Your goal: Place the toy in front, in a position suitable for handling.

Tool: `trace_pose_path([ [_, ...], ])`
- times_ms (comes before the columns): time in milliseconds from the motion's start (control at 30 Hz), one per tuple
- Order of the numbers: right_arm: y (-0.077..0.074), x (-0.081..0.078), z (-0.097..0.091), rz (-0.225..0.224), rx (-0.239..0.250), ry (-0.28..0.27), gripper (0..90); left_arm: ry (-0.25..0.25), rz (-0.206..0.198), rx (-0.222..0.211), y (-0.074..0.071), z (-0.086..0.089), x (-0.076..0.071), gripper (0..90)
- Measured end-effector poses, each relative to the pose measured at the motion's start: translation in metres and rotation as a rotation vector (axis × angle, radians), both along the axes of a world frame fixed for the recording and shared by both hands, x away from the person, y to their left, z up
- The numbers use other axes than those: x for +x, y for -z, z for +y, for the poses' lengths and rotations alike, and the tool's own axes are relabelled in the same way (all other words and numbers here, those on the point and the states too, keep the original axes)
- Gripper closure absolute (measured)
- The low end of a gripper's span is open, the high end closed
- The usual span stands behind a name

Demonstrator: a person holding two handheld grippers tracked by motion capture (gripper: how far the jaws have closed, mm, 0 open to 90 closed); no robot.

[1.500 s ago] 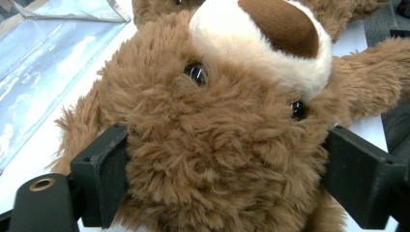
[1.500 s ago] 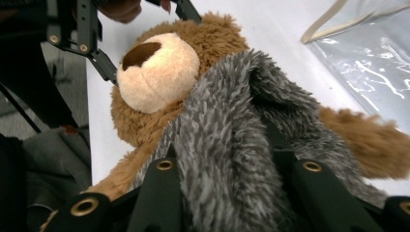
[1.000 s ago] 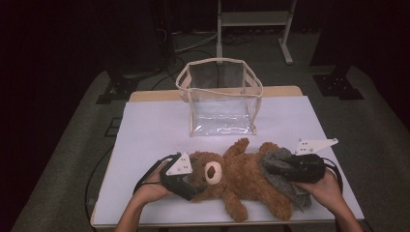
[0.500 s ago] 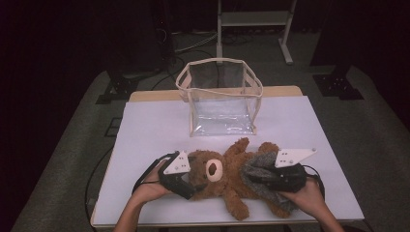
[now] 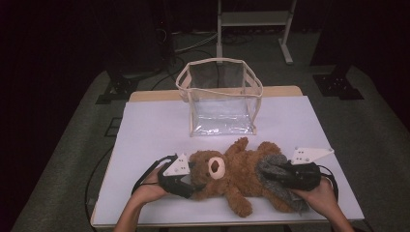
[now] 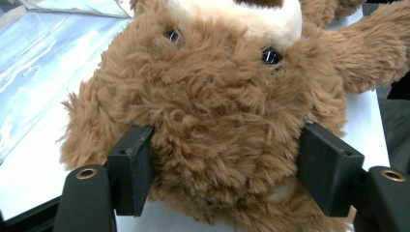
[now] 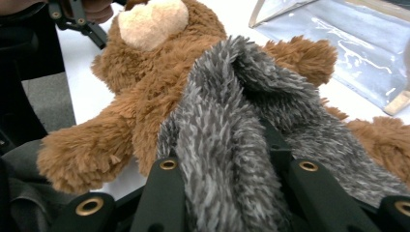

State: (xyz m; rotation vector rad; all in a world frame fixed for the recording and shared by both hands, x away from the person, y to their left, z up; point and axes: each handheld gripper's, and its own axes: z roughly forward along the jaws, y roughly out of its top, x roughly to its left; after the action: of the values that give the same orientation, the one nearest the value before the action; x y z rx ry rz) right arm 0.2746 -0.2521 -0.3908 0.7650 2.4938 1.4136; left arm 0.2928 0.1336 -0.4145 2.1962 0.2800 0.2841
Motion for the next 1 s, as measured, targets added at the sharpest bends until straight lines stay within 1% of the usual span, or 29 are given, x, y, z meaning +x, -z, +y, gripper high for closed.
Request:
trace_pose_path([
  [133,-0.001,0.002,-0.001,-0.008,-0.008,0.016,69.3,-0.007,0.008,-0.017,0.003,-0.004,0.000,30.0],
  [200,-0.003,0.003,-0.002,-0.002,-0.004,0.027,69.4,-0.012,0.008,-0.024,0.003,-0.009,0.001,30.0],
  [300,-0.009,0.006,0.000,-0.008,-0.001,0.046,69.6,-0.013,0.005,-0.025,0.003,-0.016,0.001,30.1],
  [333,-0.013,0.007,0.002,-0.018,0.000,0.049,69.6,-0.016,0.001,-0.028,0.003,-0.019,0.001,30.0],
  [433,-0.022,0.008,0.016,-0.037,0.016,0.015,69.6,-0.015,-0.019,-0.034,0.004,-0.031,0.000,29.9],
  [467,-0.023,0.008,0.024,-0.050,0.010,-0.005,69.6,-0.021,-0.027,-0.033,0.005,-0.036,0.000,29.7],
  [500,-0.023,0.007,0.034,-0.051,-0.009,-0.025,69.5,-0.023,-0.031,-0.030,0.005,-0.038,0.000,29.3],
  [533,-0.023,0.006,0.040,-0.057,-0.023,-0.040,69.5,-0.031,-0.033,-0.035,0.006,-0.040,0.001,28.9],
  [567,-0.020,0.006,0.049,-0.062,-0.053,-0.054,69.4,-0.034,-0.030,-0.035,0.006,-0.040,0.001,28.5],
  [600,-0.018,0.006,0.053,-0.068,-0.077,-0.059,69.4,-0.035,-0.031,-0.034,0.005,-0.038,0.002,28.1],
  [633,-0.015,0.006,0.056,-0.086,-0.099,-0.061,69.4,-0.036,-0.029,-0.032,0.005,-0.036,0.002,26.9],
  [667,-0.013,0.005,0.055,-0.086,-0.101,-0.060,69.6,-0.036,-0.026,-0.040,0.004,-0.032,0.003,25.5],
  [733,-0.012,0.006,0.048,-0.073,-0.080,-0.053,70.1,-0.027,-0.040,-0.032,0.004,-0.027,0.002,23.8],
  [800,-0.012,0.006,0.041,-0.066,-0.063,-0.044,70.2,-0.020,-0.033,-0.030,0.003,-0.022,0.001,22.0],
  [867,-0.011,0.004,0.037,-0.062,-0.055,-0.039,70.2,-0.018,-0.031,-0.029,0.003,-0.019,0.001,22.3],
  [933,-0.011,0.003,0.035,-0.062,-0.054,-0.037,70.2,-0.006,-0.026,-0.022,0.005,-0.017,0.000,28.7],
  [1000,-0.014,0.003,0.037,-0.056,-0.055,-0.039,70.2,-0.006,-0.021,-0.010,0.006,-0.019,0.000,33.1],
])
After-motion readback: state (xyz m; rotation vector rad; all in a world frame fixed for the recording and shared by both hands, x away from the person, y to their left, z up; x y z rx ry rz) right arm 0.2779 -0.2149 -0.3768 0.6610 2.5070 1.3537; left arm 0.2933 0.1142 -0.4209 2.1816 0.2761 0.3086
